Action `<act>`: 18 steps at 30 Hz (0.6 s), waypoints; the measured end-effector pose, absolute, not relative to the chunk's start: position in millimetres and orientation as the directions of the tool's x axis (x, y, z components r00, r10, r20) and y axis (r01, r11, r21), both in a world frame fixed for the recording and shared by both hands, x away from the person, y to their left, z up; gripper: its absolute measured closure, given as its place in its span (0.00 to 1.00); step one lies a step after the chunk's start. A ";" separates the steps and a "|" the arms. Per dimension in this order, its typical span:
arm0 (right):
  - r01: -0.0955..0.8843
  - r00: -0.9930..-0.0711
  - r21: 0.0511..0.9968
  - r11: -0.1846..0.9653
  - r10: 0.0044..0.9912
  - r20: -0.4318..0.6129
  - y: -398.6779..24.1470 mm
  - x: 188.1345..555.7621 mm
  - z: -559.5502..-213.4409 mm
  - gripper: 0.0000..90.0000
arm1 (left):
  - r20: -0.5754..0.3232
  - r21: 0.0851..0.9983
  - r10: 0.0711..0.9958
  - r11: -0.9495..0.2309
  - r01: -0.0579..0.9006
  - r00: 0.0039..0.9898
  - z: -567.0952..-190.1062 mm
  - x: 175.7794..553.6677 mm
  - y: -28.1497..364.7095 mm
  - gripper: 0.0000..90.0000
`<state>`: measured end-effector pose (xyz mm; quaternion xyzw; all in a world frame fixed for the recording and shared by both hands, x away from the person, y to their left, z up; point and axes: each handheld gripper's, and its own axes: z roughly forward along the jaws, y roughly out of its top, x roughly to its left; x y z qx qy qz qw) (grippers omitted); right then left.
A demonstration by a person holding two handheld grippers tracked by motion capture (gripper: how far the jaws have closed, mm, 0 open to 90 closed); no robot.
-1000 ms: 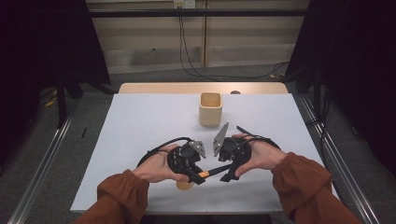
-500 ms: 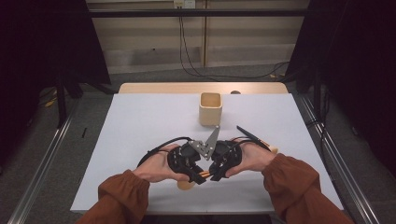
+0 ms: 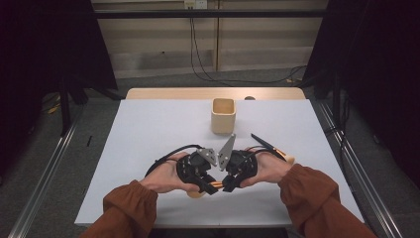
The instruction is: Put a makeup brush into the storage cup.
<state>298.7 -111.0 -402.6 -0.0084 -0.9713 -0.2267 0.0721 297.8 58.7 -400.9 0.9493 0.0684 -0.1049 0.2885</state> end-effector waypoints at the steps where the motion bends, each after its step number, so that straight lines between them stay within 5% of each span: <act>1: 0.053 -0.989 0.442 0.896 -0.015 0.149 -111.3 298.9 -402.4 0.83 | -0.243 0.535 0.075 -0.821 0.199 0.967 -401.5 298.2 59.1 0.74; 9: 0.072 -0.989 0.443 0.894 0.005 0.151 -114.5 299.1 -401.6 0.84 | -0.263 0.577 0.079 -0.786 0.222 0.962 -404.0 300.9 64.0 0.66; 13: 0.084 -0.988 0.449 0.890 0.016 0.154 -117.8 300.8 -401.5 0.84 | -0.232 0.601 0.108 -0.765 0.230 0.967 -403.3 302.2 64.8 0.50; 14: 0.095 -0.987 0.451 0.887 0.024 0.160 -119.5 301.7 -401.8 0.84 | -0.226 0.608 0.123 -0.757 0.239 0.966 -403.2 302.4 65.1 0.40; 18: 0.115 -0.984 0.439 0.891 0.042 0.173 -122.3 301.0 -402.3 0.84 | -0.203 0.623 0.159 -0.740 0.253 0.966 -404.2 304.0 69.7 0.33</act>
